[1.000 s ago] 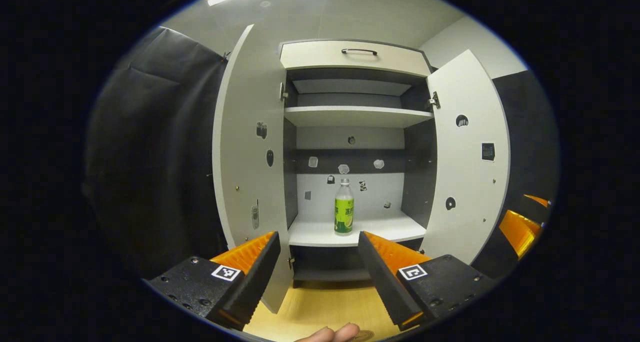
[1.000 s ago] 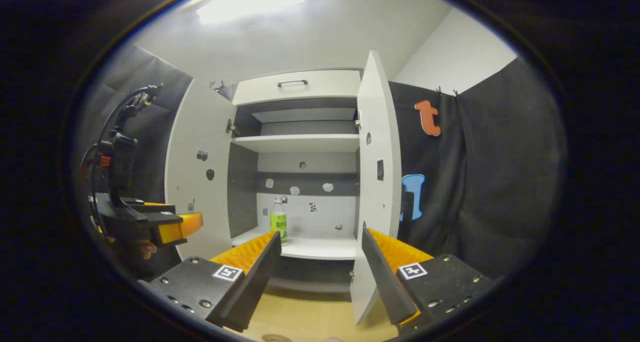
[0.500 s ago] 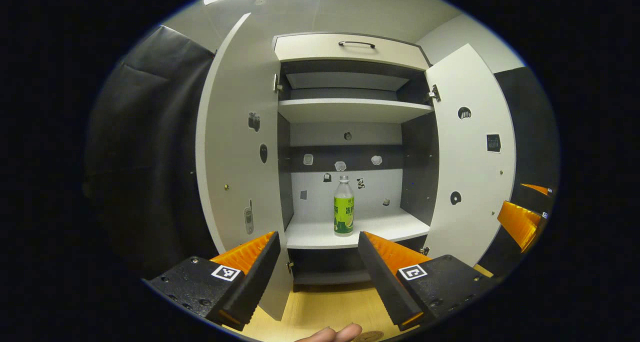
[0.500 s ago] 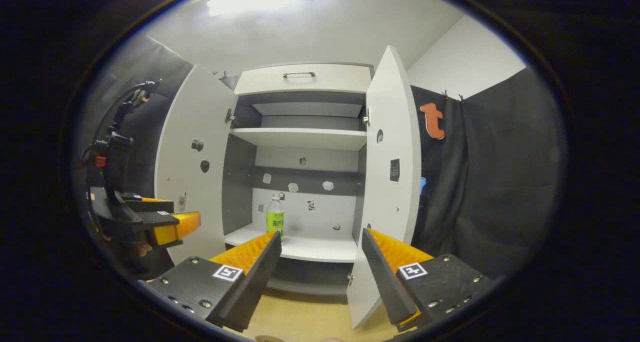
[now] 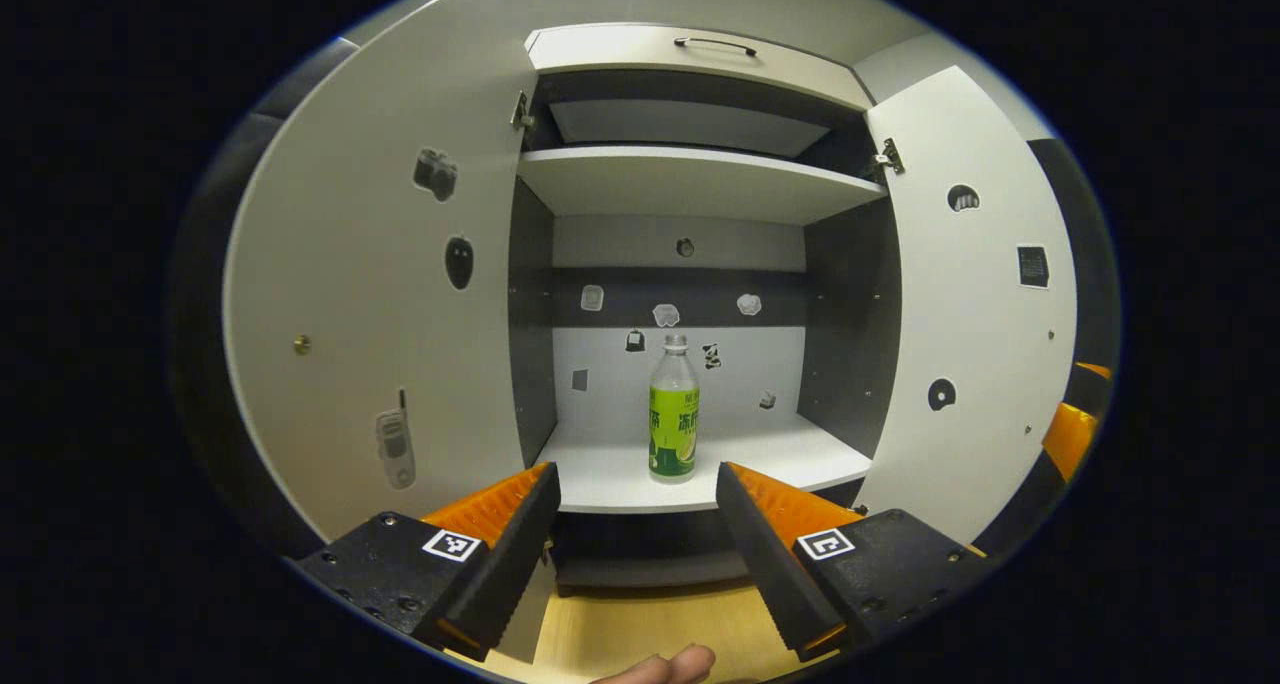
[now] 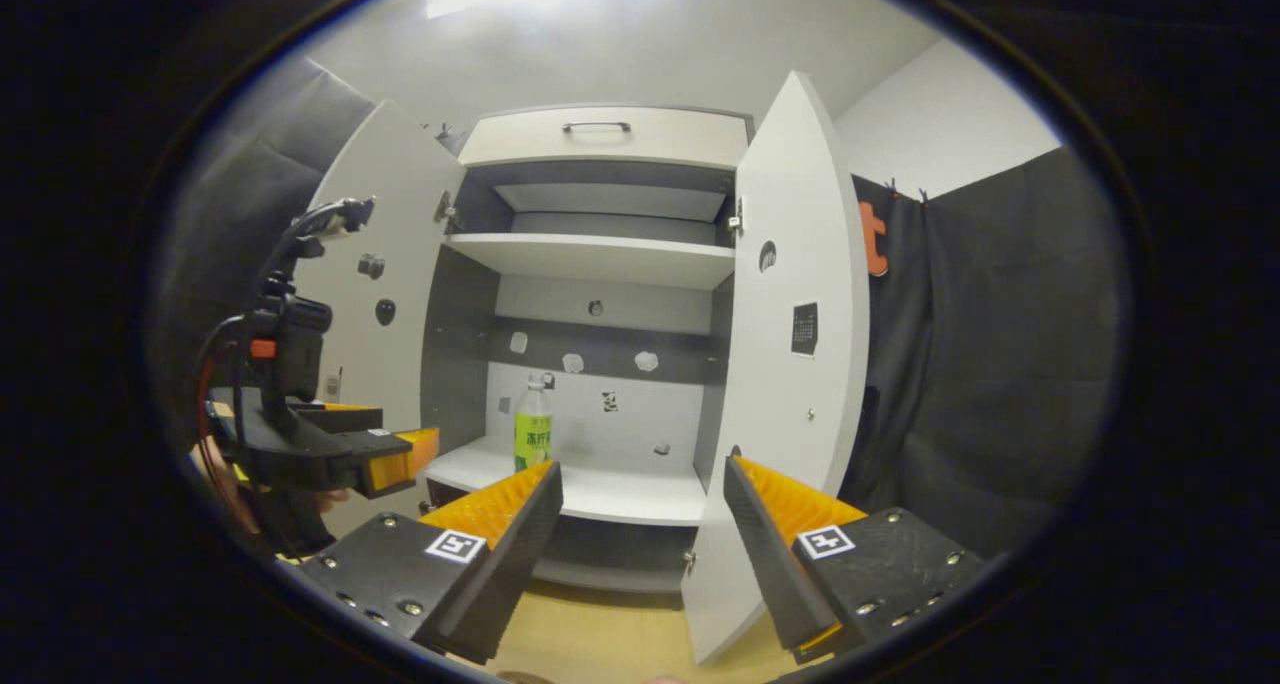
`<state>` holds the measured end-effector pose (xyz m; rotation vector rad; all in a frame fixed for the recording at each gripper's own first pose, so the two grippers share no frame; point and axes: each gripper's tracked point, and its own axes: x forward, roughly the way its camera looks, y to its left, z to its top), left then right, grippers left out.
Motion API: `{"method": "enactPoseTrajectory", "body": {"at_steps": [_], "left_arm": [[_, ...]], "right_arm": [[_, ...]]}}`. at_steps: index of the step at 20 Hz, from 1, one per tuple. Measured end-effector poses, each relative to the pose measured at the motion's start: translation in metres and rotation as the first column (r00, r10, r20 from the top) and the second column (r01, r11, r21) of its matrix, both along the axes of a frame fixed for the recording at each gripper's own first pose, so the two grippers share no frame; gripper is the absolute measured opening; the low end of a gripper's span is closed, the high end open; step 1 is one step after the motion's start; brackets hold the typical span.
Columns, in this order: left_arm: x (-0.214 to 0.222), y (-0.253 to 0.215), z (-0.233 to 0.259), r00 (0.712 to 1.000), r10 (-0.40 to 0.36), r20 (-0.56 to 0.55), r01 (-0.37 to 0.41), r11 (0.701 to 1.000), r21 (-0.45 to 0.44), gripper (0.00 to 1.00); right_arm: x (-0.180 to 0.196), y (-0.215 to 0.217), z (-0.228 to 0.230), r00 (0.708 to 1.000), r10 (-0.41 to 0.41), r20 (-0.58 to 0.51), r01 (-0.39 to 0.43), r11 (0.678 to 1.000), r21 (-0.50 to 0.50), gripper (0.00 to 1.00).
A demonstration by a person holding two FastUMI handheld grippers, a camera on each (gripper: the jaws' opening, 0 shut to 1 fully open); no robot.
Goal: Grasp the bottle in the cabinet with the left hand and place it on the coaster, then close the right door with the right hand and the left door with the left hand.
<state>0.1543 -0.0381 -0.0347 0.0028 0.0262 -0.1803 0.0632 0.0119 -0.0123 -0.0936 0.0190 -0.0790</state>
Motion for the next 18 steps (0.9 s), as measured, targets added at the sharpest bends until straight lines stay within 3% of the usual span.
{"method": "enactPoseTrajectory", "body": {"at_steps": [13, 18], "left_arm": [[0.142, -0.055, -0.026, 0.999, -0.051, -0.015, 0.05, 0.997, -0.062, 0.99], [0.196, -0.06, -0.034, 0.998, -0.059, 0.014, 0.06, 0.997, -0.049, 0.99]], "right_arm": [[0.032, -0.011, -0.017, 0.999, -0.034, -0.028, 0.034, 0.999, -0.022, 0.98], [0.032, -0.023, -0.026, 0.996, -0.079, -0.049, 0.077, 0.996, -0.054, 0.98]]}}
